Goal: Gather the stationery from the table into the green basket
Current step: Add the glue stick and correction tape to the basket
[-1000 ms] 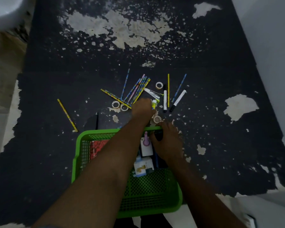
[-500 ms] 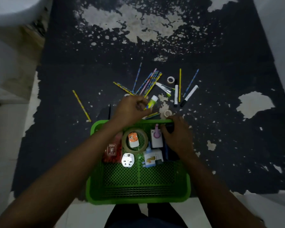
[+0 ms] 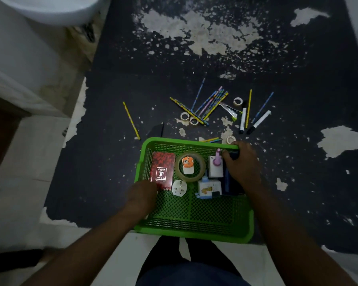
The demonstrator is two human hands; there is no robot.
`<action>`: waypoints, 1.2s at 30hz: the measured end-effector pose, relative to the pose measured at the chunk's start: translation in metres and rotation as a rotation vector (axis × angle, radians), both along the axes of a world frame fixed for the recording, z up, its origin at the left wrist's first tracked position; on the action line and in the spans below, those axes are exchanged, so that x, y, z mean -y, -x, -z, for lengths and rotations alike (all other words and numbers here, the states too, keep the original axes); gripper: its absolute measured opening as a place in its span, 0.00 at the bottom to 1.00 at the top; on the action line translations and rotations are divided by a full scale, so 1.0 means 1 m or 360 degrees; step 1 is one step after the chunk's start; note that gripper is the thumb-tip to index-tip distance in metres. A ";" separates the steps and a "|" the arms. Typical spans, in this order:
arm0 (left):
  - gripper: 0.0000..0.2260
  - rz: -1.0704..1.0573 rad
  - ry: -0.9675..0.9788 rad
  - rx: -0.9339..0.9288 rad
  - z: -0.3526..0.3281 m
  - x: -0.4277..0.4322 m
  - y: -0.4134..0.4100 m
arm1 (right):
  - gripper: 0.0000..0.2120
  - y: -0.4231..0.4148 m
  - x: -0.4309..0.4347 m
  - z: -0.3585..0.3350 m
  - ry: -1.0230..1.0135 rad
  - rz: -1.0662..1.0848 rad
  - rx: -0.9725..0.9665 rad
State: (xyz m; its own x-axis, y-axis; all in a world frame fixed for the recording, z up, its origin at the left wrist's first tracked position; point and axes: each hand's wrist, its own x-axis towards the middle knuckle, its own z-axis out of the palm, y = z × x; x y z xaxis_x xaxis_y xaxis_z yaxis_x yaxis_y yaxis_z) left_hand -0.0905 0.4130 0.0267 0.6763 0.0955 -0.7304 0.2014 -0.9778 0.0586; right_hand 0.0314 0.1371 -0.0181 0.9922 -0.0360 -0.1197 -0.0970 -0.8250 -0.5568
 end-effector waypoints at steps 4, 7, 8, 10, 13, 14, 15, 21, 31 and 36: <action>0.14 0.0164 -0.0229 0.0070 0.014 0.011 0.005 | 0.17 0.000 0.000 0.001 -0.0002 0.0014 -0.0011; 0.15 0.0188 -0.0305 0.0076 0.017 0.020 0.002 | 0.17 0.000 -0.001 0.000 0.0004 0.0013 -0.0008; 0.15 0.0197 -0.0329 0.0065 0.017 0.023 0.001 | 0.17 0.000 -0.001 0.000 0.0012 0.0012 -0.0009; 0.15 0.0224 -0.0355 0.0041 0.021 0.027 0.002 | 0.17 0.000 -0.002 -0.001 0.0021 0.0008 -0.0008; 0.14 0.0298 -0.0346 -0.0011 0.019 0.028 -0.001 | 0.17 0.000 -0.001 -0.001 -0.0013 0.0002 0.0010; 0.14 0.0302 -0.0306 -0.0016 0.013 0.028 -0.005 | 0.17 0.000 -0.001 -0.001 -0.0013 0.0006 0.0012; 0.13 0.0290 -0.0241 -0.0001 0.005 0.028 -0.013 | 0.17 -0.001 -0.001 0.000 -0.0011 0.0007 0.0016; 0.19 -0.0218 -0.0038 0.0674 -0.031 0.000 -0.107 | 0.17 0.000 -0.002 0.000 0.0010 0.0025 0.0004; 0.27 -0.0553 -0.0096 0.0476 0.024 -0.046 -0.187 | 0.16 -0.003 0.003 0.005 0.0002 -0.0039 0.0053; 0.30 -0.0552 -0.0076 0.0478 0.029 -0.048 -0.192 | 0.15 -0.002 0.002 0.004 -0.0001 -0.0022 0.0072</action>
